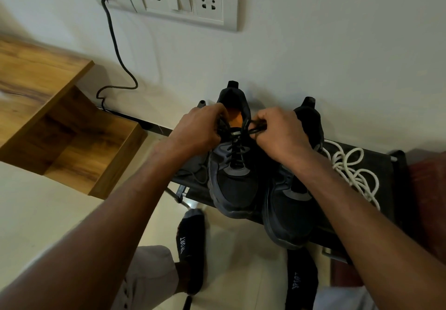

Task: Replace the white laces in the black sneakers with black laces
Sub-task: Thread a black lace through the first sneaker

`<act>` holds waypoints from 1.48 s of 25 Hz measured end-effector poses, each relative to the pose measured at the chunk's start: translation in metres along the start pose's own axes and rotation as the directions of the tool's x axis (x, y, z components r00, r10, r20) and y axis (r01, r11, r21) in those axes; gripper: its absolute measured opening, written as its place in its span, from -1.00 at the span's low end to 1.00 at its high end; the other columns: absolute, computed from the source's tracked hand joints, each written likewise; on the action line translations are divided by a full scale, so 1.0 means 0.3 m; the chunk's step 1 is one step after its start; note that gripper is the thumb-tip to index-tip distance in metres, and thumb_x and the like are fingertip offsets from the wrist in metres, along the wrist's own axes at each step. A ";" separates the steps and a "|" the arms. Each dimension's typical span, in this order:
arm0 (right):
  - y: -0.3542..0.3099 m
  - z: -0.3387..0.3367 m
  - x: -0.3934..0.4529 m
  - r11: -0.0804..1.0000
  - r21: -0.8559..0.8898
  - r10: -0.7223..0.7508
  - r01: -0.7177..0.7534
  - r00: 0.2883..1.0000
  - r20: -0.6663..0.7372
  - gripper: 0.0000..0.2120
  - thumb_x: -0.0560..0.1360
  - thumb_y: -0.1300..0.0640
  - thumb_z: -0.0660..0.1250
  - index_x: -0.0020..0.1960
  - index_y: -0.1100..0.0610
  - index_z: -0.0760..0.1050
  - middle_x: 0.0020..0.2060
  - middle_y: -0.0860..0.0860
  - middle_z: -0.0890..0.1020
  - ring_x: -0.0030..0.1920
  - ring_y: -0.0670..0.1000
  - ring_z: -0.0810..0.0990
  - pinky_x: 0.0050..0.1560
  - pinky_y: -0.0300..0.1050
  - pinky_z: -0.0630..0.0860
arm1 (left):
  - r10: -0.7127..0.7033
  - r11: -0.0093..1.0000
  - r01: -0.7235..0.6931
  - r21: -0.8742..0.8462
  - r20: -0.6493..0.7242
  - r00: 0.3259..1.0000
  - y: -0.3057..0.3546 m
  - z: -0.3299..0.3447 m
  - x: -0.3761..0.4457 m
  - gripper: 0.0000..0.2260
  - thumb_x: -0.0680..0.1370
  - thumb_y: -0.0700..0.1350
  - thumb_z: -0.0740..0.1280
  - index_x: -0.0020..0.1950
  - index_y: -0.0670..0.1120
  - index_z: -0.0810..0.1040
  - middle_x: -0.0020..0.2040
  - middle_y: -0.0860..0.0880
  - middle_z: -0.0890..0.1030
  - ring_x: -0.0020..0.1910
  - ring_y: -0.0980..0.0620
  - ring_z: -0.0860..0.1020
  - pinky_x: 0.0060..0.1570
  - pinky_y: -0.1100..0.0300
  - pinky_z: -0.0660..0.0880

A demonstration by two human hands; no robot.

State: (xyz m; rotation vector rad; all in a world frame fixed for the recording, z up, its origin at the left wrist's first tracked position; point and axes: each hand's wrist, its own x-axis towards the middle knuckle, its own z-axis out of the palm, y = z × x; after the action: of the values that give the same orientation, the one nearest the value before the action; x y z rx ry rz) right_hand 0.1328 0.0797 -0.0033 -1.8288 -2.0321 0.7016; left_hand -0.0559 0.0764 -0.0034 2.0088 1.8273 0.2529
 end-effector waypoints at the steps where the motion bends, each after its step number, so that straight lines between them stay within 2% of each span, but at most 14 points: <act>1: -0.005 0.000 -0.003 1.000 -0.018 0.010 -0.011 1.000 -0.028 -0.88 0.57 0.21 0.42 0.04 0.04 0.68 -0.16 -0.02 0.65 -0.14 0.05 0.62 -0.37 -0.30 0.31 | 0.002 1.000 -0.002 0.015 0.005 1.000 -0.005 0.004 0.001 -0.56 0.47 -0.27 0.44 0.31 -0.01 0.50 -0.03 -0.05 0.58 -0.04 -0.13 0.53 -0.27 0.11 0.32; 4: -0.013 0.012 -0.008 0.999 -0.021 0.032 -0.033 0.998 -0.053 -0.85 0.55 0.23 0.44 0.05 0.02 0.67 -0.12 -0.02 0.66 -0.14 0.04 0.59 -0.38 -0.29 0.31 | 0.001 0.999 -0.003 0.051 0.037 0.999 -0.012 0.010 0.001 -0.55 0.49 -0.28 0.41 0.33 0.01 0.47 -0.14 -0.01 0.51 -0.09 -0.14 0.54 -0.36 0.16 0.29; 7: -0.005 0.004 0.005 0.984 0.167 -0.049 0.059 0.997 -0.065 -0.85 0.53 0.23 0.49 0.01 0.00 0.71 -0.10 -0.10 0.70 -0.06 -0.09 0.67 -0.11 -0.19 0.61 | -0.030 1.000 0.030 0.005 0.014 0.999 -0.013 -0.004 0.007 -0.62 0.55 -0.19 0.42 0.35 -0.02 0.48 -0.14 0.03 0.48 -0.06 -0.10 0.53 -0.33 0.18 0.30; 9: -0.009 -0.013 0.014 0.940 0.313 -0.107 0.133 0.989 -0.097 -0.84 0.52 0.23 0.51 0.02 -0.01 0.74 -0.08 -0.20 0.66 -0.02 -0.23 0.62 0.08 -0.37 0.56 | -0.105 0.978 0.089 -0.191 -0.075 0.992 -0.009 -0.026 0.013 -0.74 0.61 -0.06 0.41 0.29 -0.03 0.53 -0.12 0.03 0.55 -0.12 -0.01 0.54 -0.29 0.21 0.34; 11: -0.023 -0.023 0.014 0.904 0.390 -0.143 0.177 0.983 -0.113 -0.82 0.52 0.24 0.52 0.05 -0.01 0.75 -0.05 -0.21 0.61 -0.01 -0.23 0.61 0.10 -0.41 0.53 | -0.164 0.900 0.096 -0.425 -0.126 0.978 0.001 -0.046 0.014 -0.82 0.65 0.02 0.36 0.18 -0.04 0.60 -0.13 -0.01 0.65 -0.19 0.08 0.60 -0.22 0.21 0.44; 16: -0.044 -0.037 0.001 0.680 0.726 -0.201 0.100 0.978 0.054 -0.70 0.53 0.46 0.42 0.16 0.16 0.67 -0.02 0.13 0.74 -0.09 -0.14 0.70 -0.13 -0.30 0.57 | -0.105 0.648 0.096 -0.756 0.036 0.994 0.049 -0.076 -0.009 -0.58 0.71 0.15 0.21 0.16 -0.18 0.65 -0.05 -0.14 0.72 -0.12 0.07 0.65 -0.04 0.09 0.55; 18: -0.041 -0.043 0.005 0.666 0.743 -0.173 0.071 0.983 0.060 -0.69 0.54 0.44 0.40 0.15 0.11 0.65 -0.07 0.13 0.76 -0.11 -0.02 0.72 -0.22 -0.19 0.55 | -0.075 0.572 0.113 -0.812 0.086 0.993 0.049 -0.087 -0.009 -0.53 0.69 0.20 0.21 0.16 -0.19 0.65 -0.05 -0.14 0.71 -0.07 -0.02 0.67 0.02 0.03 0.58; 21: -0.025 -0.043 0.014 0.702 0.711 -0.150 0.049 0.985 0.081 -0.70 0.56 0.40 0.37 0.13 0.06 0.66 -0.09 0.08 0.77 -0.10 0.02 0.73 -0.22 -0.10 0.53 | 0.010 0.606 0.072 -0.792 0.098 0.995 0.034 -0.085 -0.009 -0.72 0.64 0.01 0.40 0.20 -0.18 0.62 0.06 -0.26 0.70 -0.02 -0.08 0.68 0.02 0.02 0.59; 26: -0.045 -0.047 0.009 0.702 0.706 -0.101 0.093 0.994 -0.030 -0.71 0.55 0.43 0.35 0.03 0.09 0.71 -0.17 0.03 0.73 -0.22 -0.18 0.68 -0.28 -0.34 0.52 | -0.040 0.535 0.053 -0.843 0.038 0.998 0.032 -0.089 -0.015 -0.77 0.56 -0.10 0.50 0.06 -0.25 0.62 0.06 -0.29 0.69 -0.02 -0.10 0.66 -0.04 0.09 0.56; 28: -0.035 -0.046 0.019 0.704 0.707 0.030 0.058 0.993 -0.111 -0.71 0.55 0.43 0.33 -0.08 0.09 0.70 -0.23 -0.08 0.71 -0.34 -0.25 0.60 -0.29 -0.39 0.48 | -0.057 0.425 0.067 -0.903 0.048 0.997 0.035 -0.104 -0.016 -0.86 0.59 -0.09 0.46 -0.06 -0.15 0.60 0.04 -0.21 0.70 0.05 -0.11 0.67 0.01 0.07 0.56; 30: -0.005 -0.039 0.034 0.734 0.679 0.172 -0.014 0.971 -0.166 -0.70 0.52 0.40 0.33 -0.15 0.04 0.69 -0.30 -0.14 0.66 -0.42 -0.22 0.49 -0.30 -0.31 0.44 | -0.050 0.232 0.079 -0.970 0.069 0.996 0.035 -0.122 -0.014 -0.86 0.63 -0.08 0.39 -0.11 -0.05 0.53 0.00 -0.14 0.69 0.11 -0.12 0.67 0.07 0.04 0.55; 32: 0.019 -0.041 0.041 0.754 0.653 0.265 -0.064 0.940 -0.213 -0.65 0.48 0.41 0.28 -0.11 0.00 0.69 -0.29 -0.15 0.63 -0.37 -0.17 0.50 -0.30 -0.23 0.43 | -0.041 0.080 0.061 -0.995 0.057 0.998 0.031 -0.133 -0.007 -0.84 0.67 -0.06 0.33 -0.10 -0.03 0.46 -0.12 -0.08 0.63 0.07 -0.13 0.68 0.09 0.04 0.55; 34: 0.012 -0.050 0.038 0.745 0.665 0.252 -0.054 0.946 -0.206 -0.64 0.49 0.40 0.26 -0.04 -0.01 0.67 -0.20 -0.10 0.66 -0.20 -0.12 0.59 -0.27 -0.26 0.47 | -0.052 0.104 0.010 -0.995 0.005 0.999 0.034 -0.126 -0.003 -0.80 0.69 -0.05 0.30 -0.11 -0.05 0.45 -0.21 -0.05 0.55 -0.05 -0.09 0.66 0.00 0.09 0.58; 37: -0.052 -0.047 0.011 0.652 0.756 0.029 -0.057 0.998 0.050 -0.86 0.65 0.11 0.35 0.13 0.06 0.67 -0.02 -0.03 0.76 0.05 0.00 0.71 -0.09 -0.16 0.54 | -0.055 0.197 -0.029 -0.980 -0.041 0.998 0.038 -0.094 0.001 -0.83 0.67 -0.09 0.34 -0.10 -0.11 0.53 -0.16 -0.10 0.59 -0.03 -0.11 0.62 -0.03 0.07 0.56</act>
State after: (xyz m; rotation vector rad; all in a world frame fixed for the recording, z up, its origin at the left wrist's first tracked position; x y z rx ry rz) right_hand 0.1270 0.0841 0.0165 -1.3392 -1.3484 1.3542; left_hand -0.0569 0.0812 0.0265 0.9726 1.0737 1.1794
